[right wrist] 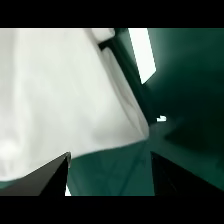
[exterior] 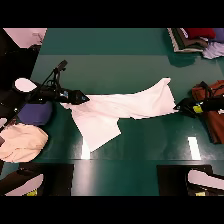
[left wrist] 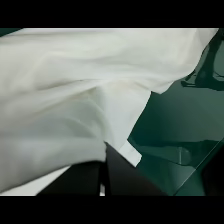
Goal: Fold the shirts.
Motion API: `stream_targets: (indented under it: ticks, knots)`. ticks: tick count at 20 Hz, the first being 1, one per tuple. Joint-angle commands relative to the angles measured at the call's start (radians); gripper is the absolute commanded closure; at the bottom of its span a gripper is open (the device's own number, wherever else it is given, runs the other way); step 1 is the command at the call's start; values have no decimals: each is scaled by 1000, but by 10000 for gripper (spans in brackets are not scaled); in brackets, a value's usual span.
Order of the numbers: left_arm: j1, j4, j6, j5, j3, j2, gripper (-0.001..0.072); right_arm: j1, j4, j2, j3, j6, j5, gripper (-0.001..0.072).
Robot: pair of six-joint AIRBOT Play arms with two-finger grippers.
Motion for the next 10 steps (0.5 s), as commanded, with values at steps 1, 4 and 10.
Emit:
stream_targets:
  ticks: [1, 4, 10]
  knots:
    - [1, 20, 0, 0, 20, 1, 684, 6, 144, -89, 1, -58, -82, 161]
    - [1, 18, -1, 3, 21, 1, 685, 36, 154, -109, 1, -94, -97, 536]
    - [64, 29, -11, 11, 236, 87, 685, 23, 139, 106, 106, -119, -74, 699]
